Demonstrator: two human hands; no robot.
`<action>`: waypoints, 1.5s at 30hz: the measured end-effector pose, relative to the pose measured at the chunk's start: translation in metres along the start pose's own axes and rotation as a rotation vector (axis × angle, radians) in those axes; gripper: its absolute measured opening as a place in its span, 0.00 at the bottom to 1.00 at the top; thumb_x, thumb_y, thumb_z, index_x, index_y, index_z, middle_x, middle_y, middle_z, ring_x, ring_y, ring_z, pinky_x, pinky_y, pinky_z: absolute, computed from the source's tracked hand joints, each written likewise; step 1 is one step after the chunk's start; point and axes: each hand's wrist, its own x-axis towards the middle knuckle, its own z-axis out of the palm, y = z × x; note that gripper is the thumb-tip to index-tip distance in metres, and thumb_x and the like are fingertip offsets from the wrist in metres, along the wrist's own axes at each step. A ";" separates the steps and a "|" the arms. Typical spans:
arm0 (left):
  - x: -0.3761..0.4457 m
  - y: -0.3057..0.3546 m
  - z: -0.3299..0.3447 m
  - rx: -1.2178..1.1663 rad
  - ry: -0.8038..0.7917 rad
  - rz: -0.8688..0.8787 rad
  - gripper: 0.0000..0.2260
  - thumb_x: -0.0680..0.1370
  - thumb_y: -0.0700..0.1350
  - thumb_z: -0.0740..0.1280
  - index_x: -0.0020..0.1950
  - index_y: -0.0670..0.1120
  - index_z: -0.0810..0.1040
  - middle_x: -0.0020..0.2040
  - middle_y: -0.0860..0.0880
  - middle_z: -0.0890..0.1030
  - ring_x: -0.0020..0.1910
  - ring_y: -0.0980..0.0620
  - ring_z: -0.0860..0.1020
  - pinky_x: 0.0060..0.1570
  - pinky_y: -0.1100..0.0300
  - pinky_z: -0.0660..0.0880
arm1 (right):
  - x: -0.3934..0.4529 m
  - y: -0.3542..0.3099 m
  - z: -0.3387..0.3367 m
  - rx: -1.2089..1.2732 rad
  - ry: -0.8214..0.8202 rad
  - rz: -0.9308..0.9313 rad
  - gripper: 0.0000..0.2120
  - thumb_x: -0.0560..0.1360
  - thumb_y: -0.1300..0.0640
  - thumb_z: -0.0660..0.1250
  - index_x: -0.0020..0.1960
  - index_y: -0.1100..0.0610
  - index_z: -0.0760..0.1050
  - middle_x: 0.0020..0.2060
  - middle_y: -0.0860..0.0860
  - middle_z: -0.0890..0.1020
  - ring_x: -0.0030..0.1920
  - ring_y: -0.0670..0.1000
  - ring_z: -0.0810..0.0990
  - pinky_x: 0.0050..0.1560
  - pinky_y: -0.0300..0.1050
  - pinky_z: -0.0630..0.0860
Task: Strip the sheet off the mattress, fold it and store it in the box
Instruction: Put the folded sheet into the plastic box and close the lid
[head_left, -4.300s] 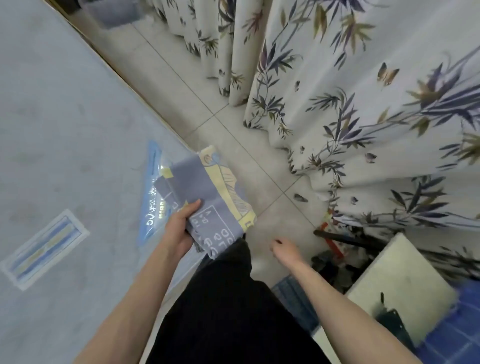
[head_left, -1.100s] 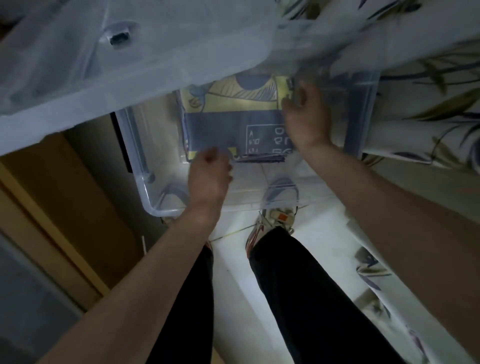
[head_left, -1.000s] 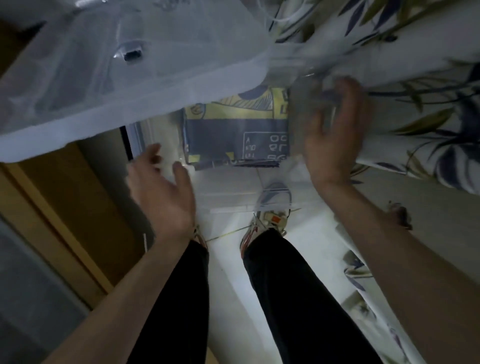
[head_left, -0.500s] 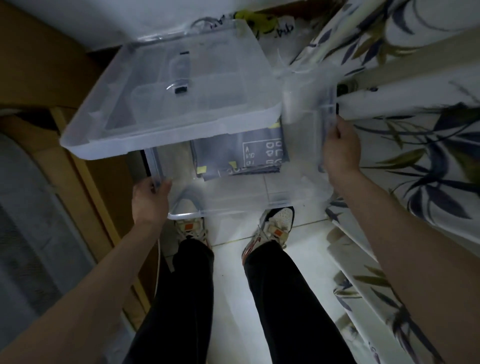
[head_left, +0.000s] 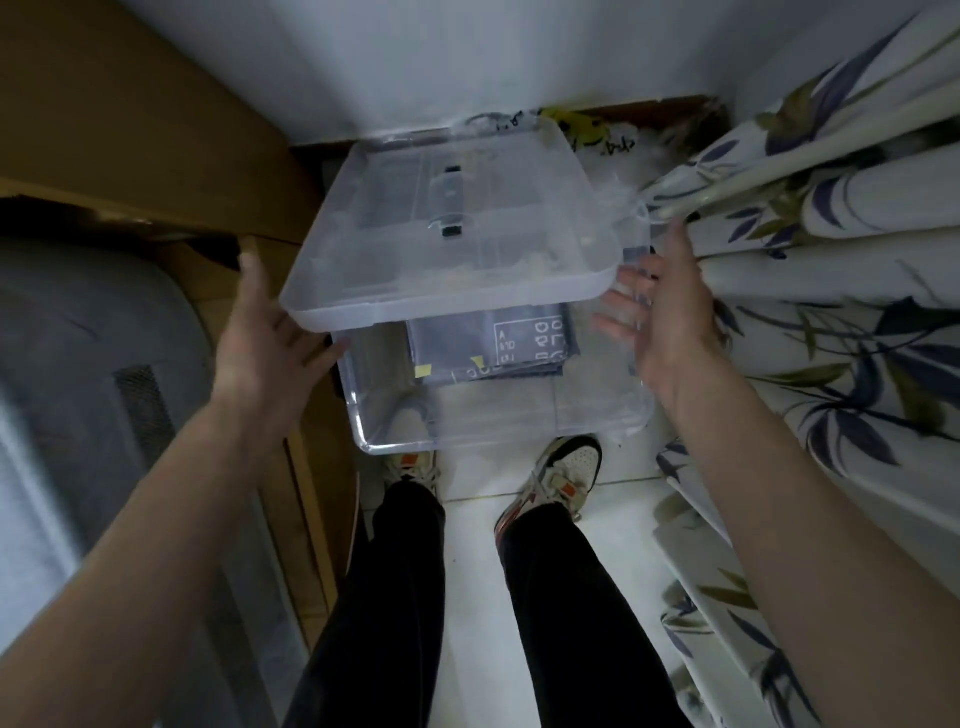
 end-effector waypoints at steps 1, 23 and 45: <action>-0.002 0.011 0.009 0.090 -0.004 0.006 0.27 0.79 0.63 0.66 0.72 0.49 0.74 0.65 0.49 0.82 0.62 0.48 0.82 0.61 0.49 0.79 | -0.012 -0.004 0.009 0.018 -0.141 0.045 0.29 0.73 0.32 0.67 0.62 0.53 0.78 0.55 0.51 0.85 0.54 0.52 0.85 0.52 0.53 0.83; -0.131 0.083 0.031 0.122 -0.078 -0.232 0.31 0.79 0.67 0.62 0.70 0.44 0.71 0.66 0.42 0.79 0.63 0.41 0.81 0.60 0.38 0.78 | -0.189 -0.104 -0.121 -0.780 -0.440 -0.459 0.28 0.77 0.64 0.70 0.67 0.35 0.74 0.64 0.32 0.77 0.66 0.36 0.74 0.67 0.45 0.74; -0.102 0.020 -0.020 1.050 0.408 -0.117 0.43 0.69 0.80 0.59 0.64 0.44 0.77 0.47 0.46 0.79 0.40 0.50 0.78 0.32 0.56 0.72 | -0.197 -0.058 -0.138 -0.816 -0.628 -0.206 0.53 0.70 0.42 0.76 0.78 0.32 0.41 0.77 0.29 0.39 0.77 0.35 0.39 0.76 0.50 0.47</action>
